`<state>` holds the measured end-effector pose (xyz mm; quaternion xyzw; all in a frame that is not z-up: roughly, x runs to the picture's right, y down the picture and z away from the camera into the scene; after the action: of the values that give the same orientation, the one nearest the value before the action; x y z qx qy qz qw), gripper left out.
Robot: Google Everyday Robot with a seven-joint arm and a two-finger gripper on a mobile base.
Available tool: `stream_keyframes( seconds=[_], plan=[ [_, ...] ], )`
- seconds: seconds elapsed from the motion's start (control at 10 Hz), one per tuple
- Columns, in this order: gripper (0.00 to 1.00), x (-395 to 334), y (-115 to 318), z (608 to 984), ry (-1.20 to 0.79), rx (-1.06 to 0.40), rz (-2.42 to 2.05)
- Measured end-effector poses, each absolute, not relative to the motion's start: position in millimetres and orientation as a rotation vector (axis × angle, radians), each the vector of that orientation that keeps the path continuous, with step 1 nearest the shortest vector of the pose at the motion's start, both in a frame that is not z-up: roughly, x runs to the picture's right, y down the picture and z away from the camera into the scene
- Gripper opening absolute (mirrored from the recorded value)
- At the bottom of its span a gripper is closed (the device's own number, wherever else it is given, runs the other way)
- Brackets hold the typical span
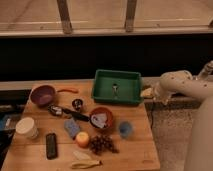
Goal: Place towel in paper cup
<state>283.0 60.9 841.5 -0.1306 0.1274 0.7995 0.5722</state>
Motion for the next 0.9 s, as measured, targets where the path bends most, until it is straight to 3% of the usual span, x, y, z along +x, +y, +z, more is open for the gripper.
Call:
stream_keyframes(
  seconds=[0.6,0.9],
  plan=[
    [0.80,208,18,830,0.230,-0.308,1.705],
    [0.80,151,25,809,0.153,-0.378,1.584]
  ],
)
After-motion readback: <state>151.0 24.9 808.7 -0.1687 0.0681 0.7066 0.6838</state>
